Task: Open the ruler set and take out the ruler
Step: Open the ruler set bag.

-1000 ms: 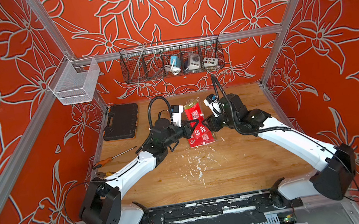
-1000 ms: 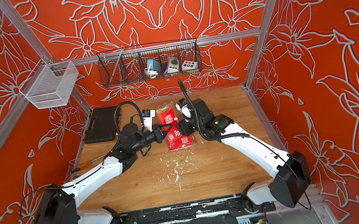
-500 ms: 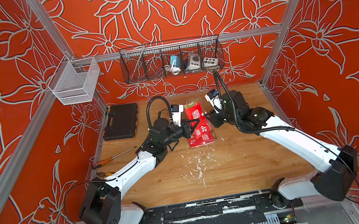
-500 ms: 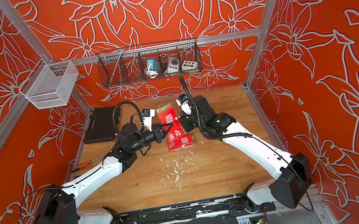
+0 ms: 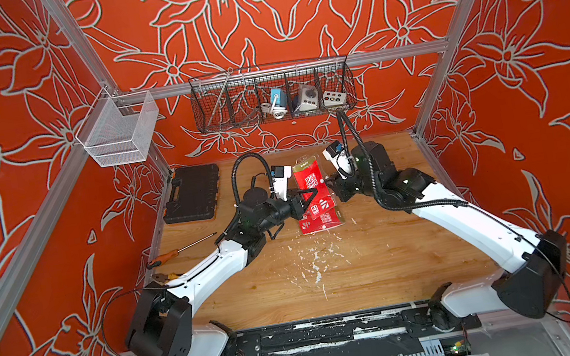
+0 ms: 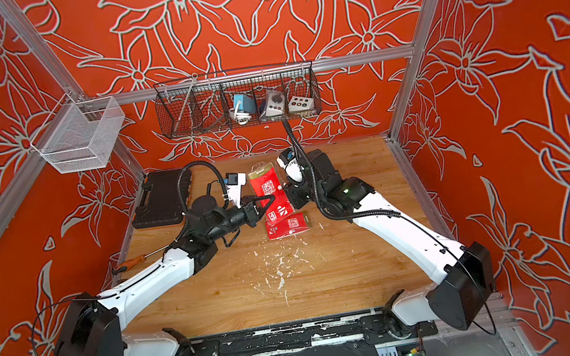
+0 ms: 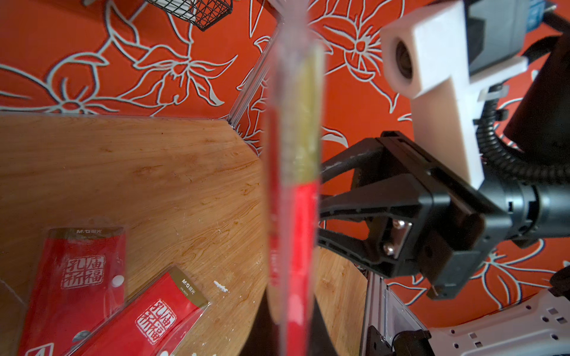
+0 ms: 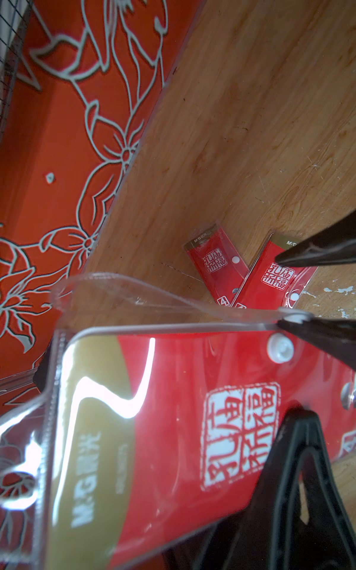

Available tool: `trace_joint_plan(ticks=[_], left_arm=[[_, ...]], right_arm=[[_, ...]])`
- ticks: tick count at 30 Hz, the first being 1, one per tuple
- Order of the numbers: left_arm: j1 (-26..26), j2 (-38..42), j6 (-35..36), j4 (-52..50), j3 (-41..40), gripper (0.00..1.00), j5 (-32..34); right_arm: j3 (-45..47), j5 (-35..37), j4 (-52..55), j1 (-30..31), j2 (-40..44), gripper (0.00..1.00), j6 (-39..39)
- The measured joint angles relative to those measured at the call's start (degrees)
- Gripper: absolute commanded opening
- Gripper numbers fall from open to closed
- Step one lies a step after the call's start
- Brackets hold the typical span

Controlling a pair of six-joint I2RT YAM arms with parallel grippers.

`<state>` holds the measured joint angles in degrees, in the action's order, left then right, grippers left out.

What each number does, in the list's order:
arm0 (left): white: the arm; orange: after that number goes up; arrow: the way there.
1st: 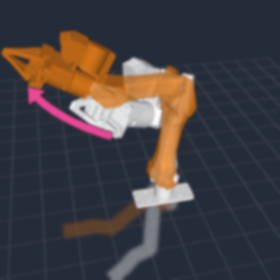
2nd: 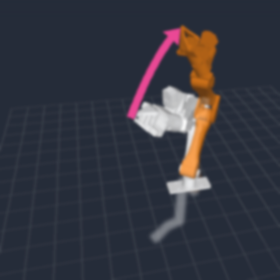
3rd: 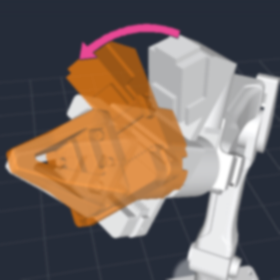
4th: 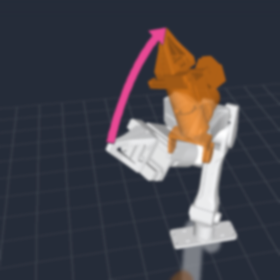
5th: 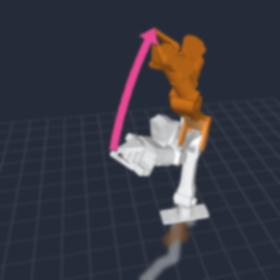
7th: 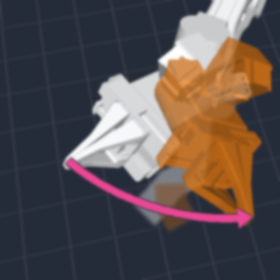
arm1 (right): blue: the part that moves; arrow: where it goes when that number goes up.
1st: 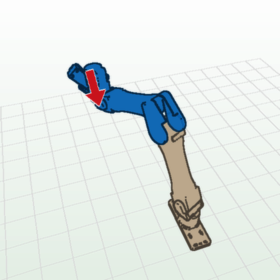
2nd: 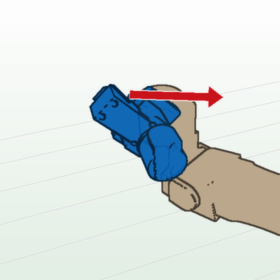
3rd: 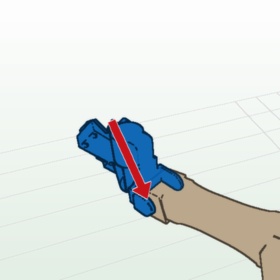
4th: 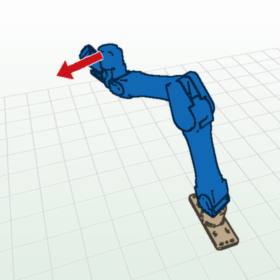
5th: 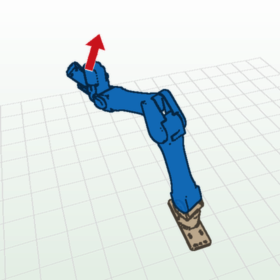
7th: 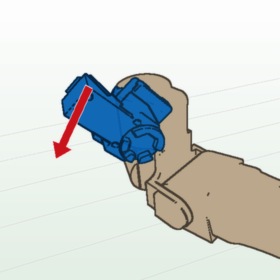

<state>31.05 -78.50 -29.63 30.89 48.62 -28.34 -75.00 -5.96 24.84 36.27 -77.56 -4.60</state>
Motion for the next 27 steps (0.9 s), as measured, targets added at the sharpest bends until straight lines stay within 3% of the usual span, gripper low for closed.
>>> trace_joint_plan(ticks=[9,23,27], left_arm=[[0.0,-0.1,-0.3,0.0,0.0,0.0,-2.3],[0.0,-0.1,-0.3,-0.9,0.0,0.0,-2.3],[0.0,0.0,-0.3,-0.7,0.0,0.0,-2.1]], right_arm=[[0.9,0.8,-2.2,0.0,1.3,0.3,4.0],[0.3,-2.1,-1.4,-0.4,-0.1,0.23,4.2],[-0.8,-3.9,-0.1,-0.7,-0.4,0.13,3.9]])
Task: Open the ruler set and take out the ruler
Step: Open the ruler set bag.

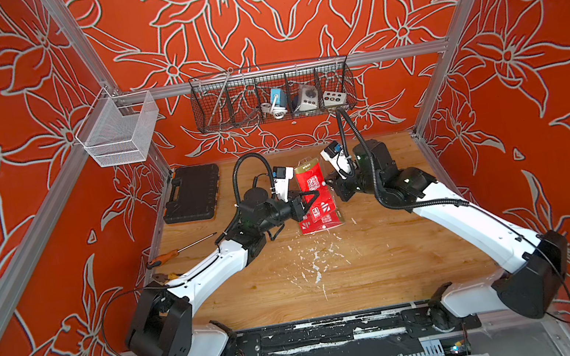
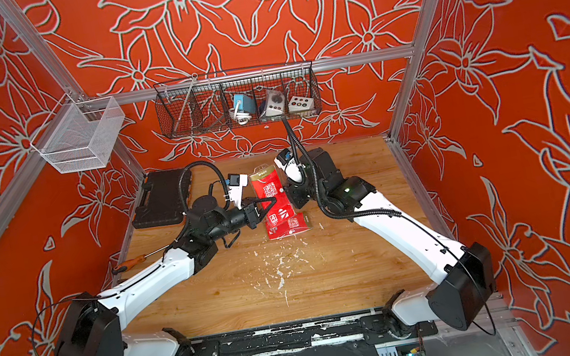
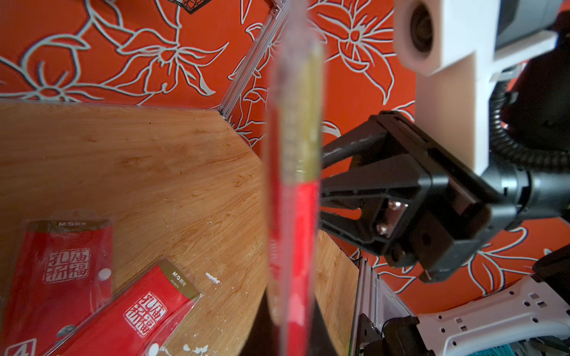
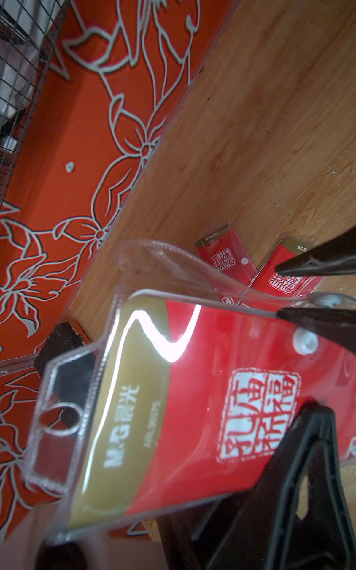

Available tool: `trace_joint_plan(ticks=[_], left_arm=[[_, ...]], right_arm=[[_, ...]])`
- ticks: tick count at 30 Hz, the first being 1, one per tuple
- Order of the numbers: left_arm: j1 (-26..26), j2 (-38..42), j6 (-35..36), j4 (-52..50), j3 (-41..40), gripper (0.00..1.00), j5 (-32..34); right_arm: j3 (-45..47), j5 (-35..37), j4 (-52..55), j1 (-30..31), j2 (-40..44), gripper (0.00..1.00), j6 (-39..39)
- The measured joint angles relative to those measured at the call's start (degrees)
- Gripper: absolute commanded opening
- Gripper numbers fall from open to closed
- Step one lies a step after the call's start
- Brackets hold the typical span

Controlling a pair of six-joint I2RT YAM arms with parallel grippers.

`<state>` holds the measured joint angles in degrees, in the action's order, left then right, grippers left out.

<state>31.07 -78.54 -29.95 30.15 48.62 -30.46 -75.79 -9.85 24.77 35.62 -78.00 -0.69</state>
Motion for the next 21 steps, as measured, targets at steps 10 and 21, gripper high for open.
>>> trace_joint_plan(ticks=[10,21], left_arm=[[0.0,0.1,0.4,0.2,0.0,0.0,0.6],[-0.6,-1.8,3.0,-1.1,2.7,0.39,4.3]], right_arm=[[-0.3,-7.5,0.5,-2.6,0.0,0.0,-2.3],[1.8,-21.4,0.1,-11.2,2.3,0.0,-9.3]])
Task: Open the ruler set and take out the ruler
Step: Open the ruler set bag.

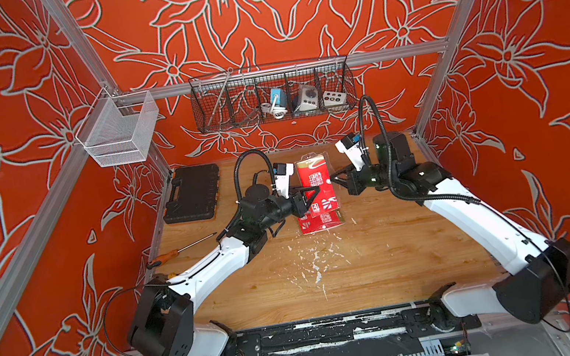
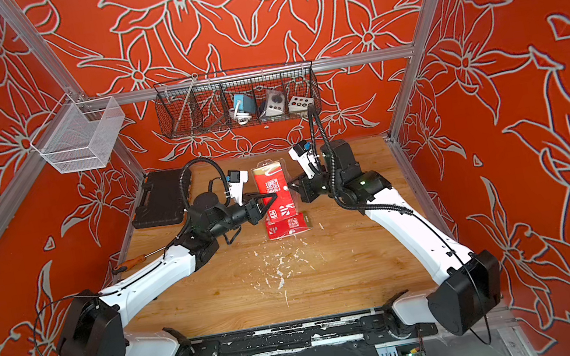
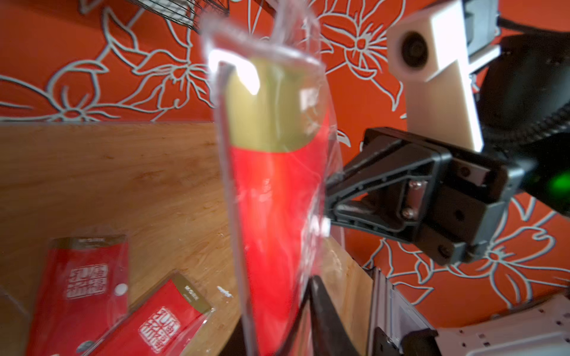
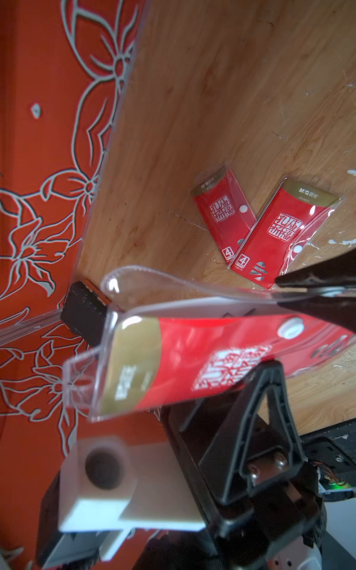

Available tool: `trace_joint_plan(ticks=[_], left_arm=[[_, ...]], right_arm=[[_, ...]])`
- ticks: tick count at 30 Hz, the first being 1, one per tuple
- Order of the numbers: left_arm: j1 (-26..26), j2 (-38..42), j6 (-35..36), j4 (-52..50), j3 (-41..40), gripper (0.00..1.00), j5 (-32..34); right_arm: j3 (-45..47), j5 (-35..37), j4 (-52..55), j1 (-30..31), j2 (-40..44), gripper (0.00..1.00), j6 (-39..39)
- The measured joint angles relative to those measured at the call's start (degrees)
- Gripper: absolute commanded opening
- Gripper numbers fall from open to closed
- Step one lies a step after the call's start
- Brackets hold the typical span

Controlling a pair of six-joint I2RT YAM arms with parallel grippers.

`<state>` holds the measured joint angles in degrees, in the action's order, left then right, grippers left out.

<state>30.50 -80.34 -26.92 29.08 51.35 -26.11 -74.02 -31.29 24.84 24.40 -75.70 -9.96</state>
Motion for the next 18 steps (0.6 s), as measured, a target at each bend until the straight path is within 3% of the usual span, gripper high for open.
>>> trace_joint_plan(ticks=[4,10,12,18], left_arm=[[-1.3,-1.0,0.3,-0.3,0.4,0.56,2.0],[-1.7,-1.1,0.6,-1.5,0.4,0.58,4.1],[-1.7,-1.0,0.7,-2.1,0.4,0.57,4.4],[-1.7,0.5,1.0,-3.5,0.4,0.35,4.4]], right_arm=[[0.0,-0.9,1.7,-1.8,0.5,0.0,-1.2],[0.7,-2.3,3.5,-2.3,0.4,0.0,-3.0],[1.0,-3.3,3.4,-2.3,0.2,0.0,-4.0],[4.6,-5.3,0.0,-2.3,-0.9,0.0,-7.3]])
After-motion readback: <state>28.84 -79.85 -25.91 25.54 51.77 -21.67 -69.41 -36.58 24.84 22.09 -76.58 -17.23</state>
